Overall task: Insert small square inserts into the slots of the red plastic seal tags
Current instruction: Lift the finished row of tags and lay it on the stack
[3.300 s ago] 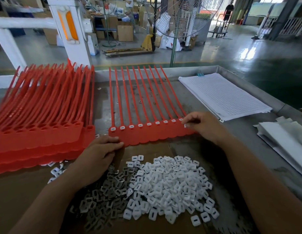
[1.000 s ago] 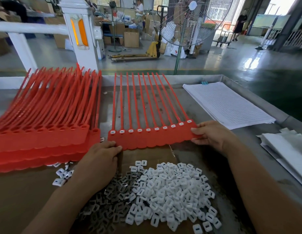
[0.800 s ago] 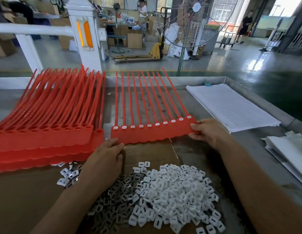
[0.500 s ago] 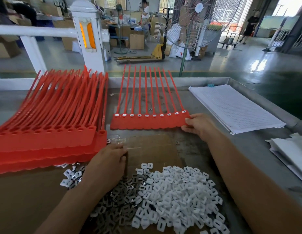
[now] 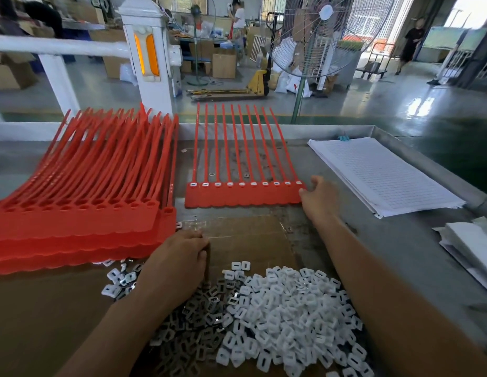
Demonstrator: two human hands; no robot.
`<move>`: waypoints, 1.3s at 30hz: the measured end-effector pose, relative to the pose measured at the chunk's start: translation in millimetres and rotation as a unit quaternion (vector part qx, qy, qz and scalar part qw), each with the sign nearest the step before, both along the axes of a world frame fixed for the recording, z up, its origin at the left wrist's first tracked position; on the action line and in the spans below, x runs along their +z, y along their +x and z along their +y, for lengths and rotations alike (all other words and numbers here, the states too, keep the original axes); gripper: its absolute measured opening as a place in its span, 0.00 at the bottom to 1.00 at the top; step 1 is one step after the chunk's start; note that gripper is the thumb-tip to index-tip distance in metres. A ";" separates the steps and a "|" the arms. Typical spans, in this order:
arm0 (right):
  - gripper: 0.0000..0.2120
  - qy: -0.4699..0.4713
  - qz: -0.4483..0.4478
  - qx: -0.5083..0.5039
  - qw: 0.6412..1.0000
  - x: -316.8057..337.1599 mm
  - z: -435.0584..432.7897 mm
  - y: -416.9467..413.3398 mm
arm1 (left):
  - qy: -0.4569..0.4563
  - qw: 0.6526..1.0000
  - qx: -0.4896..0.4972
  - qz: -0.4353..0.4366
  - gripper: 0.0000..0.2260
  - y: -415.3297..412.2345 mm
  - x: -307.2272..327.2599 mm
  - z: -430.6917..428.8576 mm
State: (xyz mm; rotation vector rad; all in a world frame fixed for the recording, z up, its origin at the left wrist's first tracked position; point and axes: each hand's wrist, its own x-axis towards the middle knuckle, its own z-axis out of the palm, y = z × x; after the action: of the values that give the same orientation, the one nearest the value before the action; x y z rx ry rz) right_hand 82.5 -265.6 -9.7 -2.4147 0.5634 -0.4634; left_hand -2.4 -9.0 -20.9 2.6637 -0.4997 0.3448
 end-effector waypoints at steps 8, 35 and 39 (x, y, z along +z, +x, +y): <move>0.09 -0.017 0.061 0.377 0.924 35.8 104.0 -32.7 | 0.001 1.000 -0.009 -0.012 0.12 -1.3 -1.6 3.6; 0.08 0.564 0.049 0.383 0.730 82.3 169.1 -29.8 | -0.287 0.948 0.087 0.103 0.05 7.1 6.0 7.8; 0.09 0.478 0.000 0.352 0.805 75.5 115.1 -36.5 | -0.640 0.712 0.048 0.285 0.10 6.7 18.3 11.4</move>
State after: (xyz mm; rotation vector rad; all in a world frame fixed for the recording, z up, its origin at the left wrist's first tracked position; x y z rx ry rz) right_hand 46.0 -150.5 65.8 -1.4530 -0.1442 0.1486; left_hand 4.3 2.4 -2.6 1.2728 0.1193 -0.1281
